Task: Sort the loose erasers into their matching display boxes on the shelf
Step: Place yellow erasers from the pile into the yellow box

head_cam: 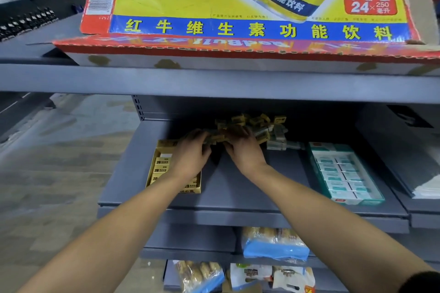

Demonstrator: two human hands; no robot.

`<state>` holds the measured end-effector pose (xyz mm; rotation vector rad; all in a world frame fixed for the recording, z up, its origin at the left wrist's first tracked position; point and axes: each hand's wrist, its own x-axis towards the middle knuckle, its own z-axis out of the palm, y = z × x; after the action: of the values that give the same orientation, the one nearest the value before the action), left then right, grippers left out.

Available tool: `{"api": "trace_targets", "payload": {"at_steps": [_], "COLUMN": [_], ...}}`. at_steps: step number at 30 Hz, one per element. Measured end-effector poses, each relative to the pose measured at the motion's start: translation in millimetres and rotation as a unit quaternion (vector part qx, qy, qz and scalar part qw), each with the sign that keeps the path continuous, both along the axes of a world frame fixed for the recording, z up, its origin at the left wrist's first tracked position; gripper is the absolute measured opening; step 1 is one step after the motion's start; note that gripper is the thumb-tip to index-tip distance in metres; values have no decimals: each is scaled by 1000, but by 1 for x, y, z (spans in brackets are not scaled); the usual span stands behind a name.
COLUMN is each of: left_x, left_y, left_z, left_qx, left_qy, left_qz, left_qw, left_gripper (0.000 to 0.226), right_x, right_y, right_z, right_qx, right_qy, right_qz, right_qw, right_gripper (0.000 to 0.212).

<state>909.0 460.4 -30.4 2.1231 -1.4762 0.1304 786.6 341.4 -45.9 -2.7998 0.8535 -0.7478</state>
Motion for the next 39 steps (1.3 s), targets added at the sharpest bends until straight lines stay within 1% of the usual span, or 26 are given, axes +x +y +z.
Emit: {"api": "trace_targets", "payload": {"at_steps": [1,3,5,6,8,10,13,16,18,20,23,26,31,34,37,39], "left_x": [2,5,8,9,11,10,5,-3,-9,-18,-34,-50,-65,-71,-79,-83], "left_y": [2,6,9,11,13,15,16,17,16,12,2,-5,-12,-15,-17,-18], "left_z": [0,0,-1,-2,-5,-6,-5,-3,-1,1,2,2,2,1,0,1], "left_qx": [-3,-9,-15,-15,-15,-18,-24,-17,-18,-21,-18,-30,-45,-50,-44,-47], "left_qy": [0,3,10,13,19,20,21,29,31,38,49,55,49,59,62,80], "left_qz": [3,5,9,12,16,14,7,7,5,-2,-32,-58,-84,-104,-140,-141], "left_qw": [1000,1000,1000,1000,1000,1000,999,999,999,999,998,996,994,992,987,986], "left_gripper": [35,36,35,34,32,30,29,33,34,39,42,36,31,28,25,27], "right_x": [5,11,11,9,8,8,7,-5,-17,-32,-54,-73,-94,-102,-110,-115], "right_y": [0,-1,-2,-3,-4,-4,-4,0,4,7,14,16,14,13,8,7], "right_z": [1,3,3,3,2,3,6,13,16,15,13,9,7,10,11,12], "right_qx": [-3,-11,-56,-65,-45,-60,-22,22,23,32,59,61,57,61,113,160], "right_qy": [35,102,131,128,116,121,88,41,-13,-63,-107,-132,-141,-159,-180,-193], "right_qz": [-10,-36,-46,-41,-33,-25,-6,22,51,66,59,54,47,59,55,36], "right_qw": [999,994,989,989,992,991,996,999,998,995,991,988,987,984,976,967], "right_gripper": [41,43,41,41,41,44,45,31,25,26,28,25,23,27,31,28]}}
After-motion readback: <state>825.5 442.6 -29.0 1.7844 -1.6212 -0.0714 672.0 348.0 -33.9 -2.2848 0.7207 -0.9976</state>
